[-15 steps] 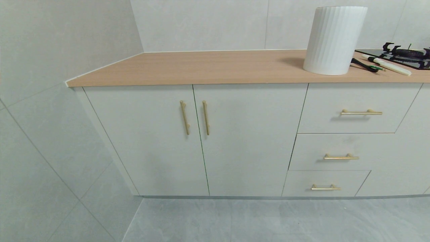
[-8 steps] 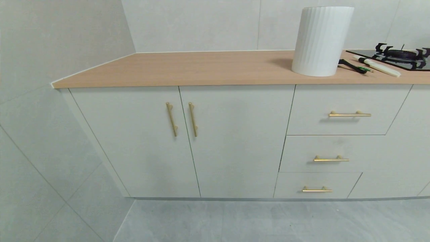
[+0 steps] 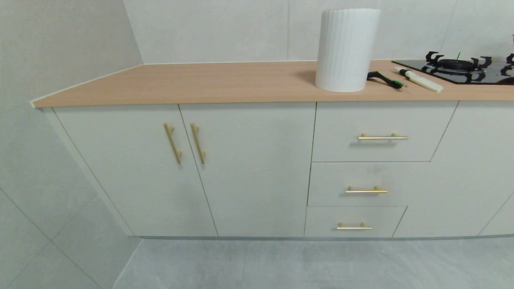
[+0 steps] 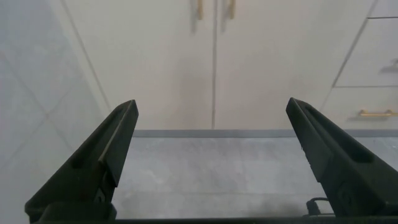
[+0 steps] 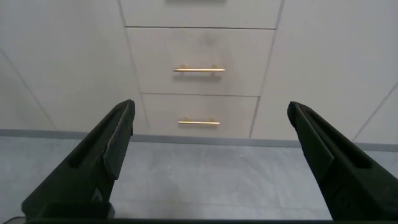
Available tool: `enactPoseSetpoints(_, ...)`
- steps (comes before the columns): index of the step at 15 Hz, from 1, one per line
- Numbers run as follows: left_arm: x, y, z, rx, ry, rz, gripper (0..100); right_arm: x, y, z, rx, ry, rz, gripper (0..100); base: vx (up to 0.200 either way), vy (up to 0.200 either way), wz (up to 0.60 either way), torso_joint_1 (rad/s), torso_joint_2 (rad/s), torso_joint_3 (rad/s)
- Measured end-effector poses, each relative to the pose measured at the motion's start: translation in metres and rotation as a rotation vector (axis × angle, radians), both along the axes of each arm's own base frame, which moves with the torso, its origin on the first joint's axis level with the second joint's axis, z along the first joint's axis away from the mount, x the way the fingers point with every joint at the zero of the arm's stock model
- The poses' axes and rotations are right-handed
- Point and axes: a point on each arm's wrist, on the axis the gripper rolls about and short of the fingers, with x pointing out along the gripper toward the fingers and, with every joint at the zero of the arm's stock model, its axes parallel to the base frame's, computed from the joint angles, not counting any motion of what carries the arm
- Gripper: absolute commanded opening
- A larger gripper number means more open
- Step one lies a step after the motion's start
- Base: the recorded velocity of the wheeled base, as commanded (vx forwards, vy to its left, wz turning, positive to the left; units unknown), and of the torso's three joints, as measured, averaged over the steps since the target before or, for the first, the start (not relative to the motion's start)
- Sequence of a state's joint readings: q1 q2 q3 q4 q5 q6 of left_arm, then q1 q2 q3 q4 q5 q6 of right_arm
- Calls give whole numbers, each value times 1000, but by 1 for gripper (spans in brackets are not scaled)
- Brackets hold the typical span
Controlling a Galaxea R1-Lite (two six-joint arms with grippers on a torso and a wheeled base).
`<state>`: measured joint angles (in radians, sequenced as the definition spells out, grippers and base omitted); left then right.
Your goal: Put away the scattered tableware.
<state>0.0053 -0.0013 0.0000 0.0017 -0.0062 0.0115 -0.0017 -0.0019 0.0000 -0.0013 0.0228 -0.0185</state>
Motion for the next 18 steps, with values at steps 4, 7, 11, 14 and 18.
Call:
enactPoseSetpoints(4,0,0,0,-1,0,0,100,0,0,0,0,0,0,100,0,0,0,0,0,0)
enactPoseSetpoints(7,0,0,0,-1,0,1,100,0,0,0,0,0,0,100,67,0,0,2,1,2)
enactPoseSetpoints(11,0,0,0,2,0,1,100,0,0,0,0,0,0,100,200,0,0,-2,2,4)
enactPoseSetpoints(14,0,0,0,-1,0,1,100,0,0,0,1,1,1,100,200,0,0,4,4,6)
enactPoseSetpoints(18,0,0,0,-2,0,0,100,0,0,0,8,0,-5,100,50,0,0,1,2,-2)
